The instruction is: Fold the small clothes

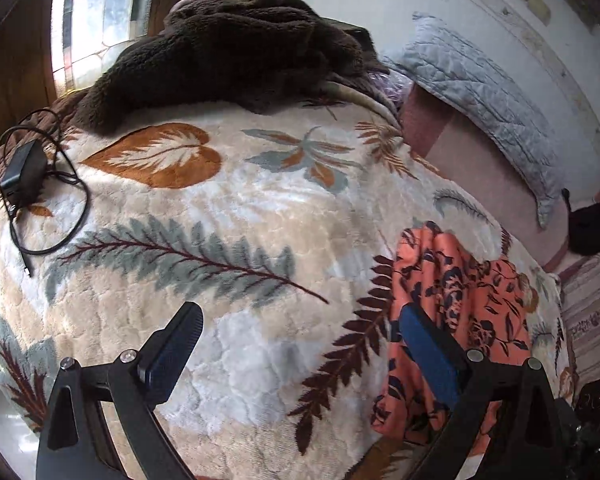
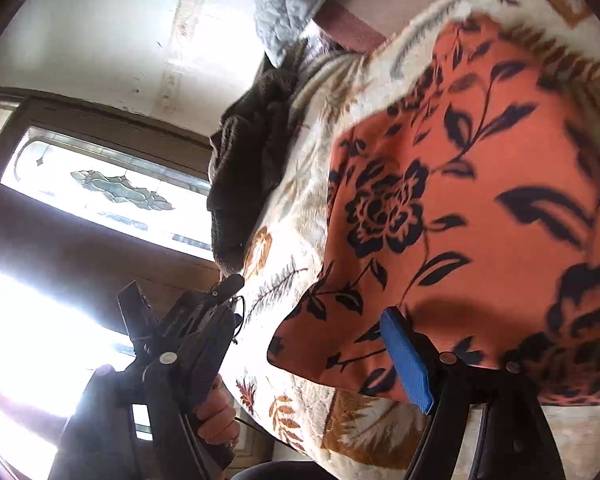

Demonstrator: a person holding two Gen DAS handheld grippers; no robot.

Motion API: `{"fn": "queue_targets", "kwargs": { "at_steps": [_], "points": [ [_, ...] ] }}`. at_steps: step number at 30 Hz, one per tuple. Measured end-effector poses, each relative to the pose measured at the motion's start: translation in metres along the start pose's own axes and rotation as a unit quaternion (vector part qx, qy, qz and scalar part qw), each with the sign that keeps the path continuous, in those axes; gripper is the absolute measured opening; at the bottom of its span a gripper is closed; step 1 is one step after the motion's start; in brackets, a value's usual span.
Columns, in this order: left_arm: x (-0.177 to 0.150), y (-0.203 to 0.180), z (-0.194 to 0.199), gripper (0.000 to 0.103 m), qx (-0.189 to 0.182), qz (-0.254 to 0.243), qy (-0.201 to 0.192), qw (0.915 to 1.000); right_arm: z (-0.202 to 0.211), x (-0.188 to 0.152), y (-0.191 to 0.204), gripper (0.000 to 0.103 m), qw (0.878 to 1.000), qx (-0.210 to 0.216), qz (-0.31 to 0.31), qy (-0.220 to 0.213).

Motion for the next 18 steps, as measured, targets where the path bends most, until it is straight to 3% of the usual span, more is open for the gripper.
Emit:
{"fn": "queue_targets", "kwargs": {
  "at_steps": [3,6,7,9,11,12,13,15,18],
  "points": [
    [-0.007,-0.043,0.004,0.099,-0.051,-0.050,-0.005,0.9974,0.048,0.010,-0.012,0.071,0.997,-0.032,0.027,-0.059],
    [-0.019,-0.078,0.001,0.099,-0.043,-0.108,-0.003,0.9932,0.074,0.018,-0.041,0.035,0.992,-0.090,0.029,-0.084],
    [-0.022,-0.087,-0.002,0.099,-0.019,-0.131,-0.002,0.9912,0.080,0.021,-0.049,0.034,0.991,-0.099,0.023,-0.092],
    [-0.030,-0.090,-0.019,0.099,0.063,-0.172,0.011,0.9830,0.083,0.021,-0.066,0.034,0.988,-0.120,0.012,-0.098],
    [-0.042,-0.082,-0.047,0.099,0.146,-0.203,0.059,0.9665,0.069,0.015,-0.084,0.034,0.987,-0.145,0.006,-0.070],
    [-0.047,-0.077,-0.060,0.099,0.157,-0.202,0.083,0.9632,0.061,0.011,-0.095,0.033,0.986,-0.161,0.001,-0.054],
    [-0.048,-0.073,-0.066,0.100,0.153,-0.186,0.092,0.9662,0.056,0.008,-0.100,0.032,0.985,-0.168,0.001,-0.048],
    [-0.042,-0.070,-0.064,0.100,0.139,-0.167,0.083,0.9725,0.054,0.012,-0.096,0.032,0.982,-0.180,0.016,-0.048],
    [-0.038,-0.067,-0.065,0.100,0.144,-0.162,0.079,0.9730,0.059,0.028,-0.078,0.033,0.983,-0.173,0.032,-0.051]
  ]
}}
Point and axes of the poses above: each gripper's, at about its wrist camera, not at the fingertips, and z roughly against the way its jaws point, y to its left, x to its top, the point moved 8 cm from there along -z, roughly the way its jaws point, and after that the axes turned 10 degrees about -z, right-handed, at the moved point
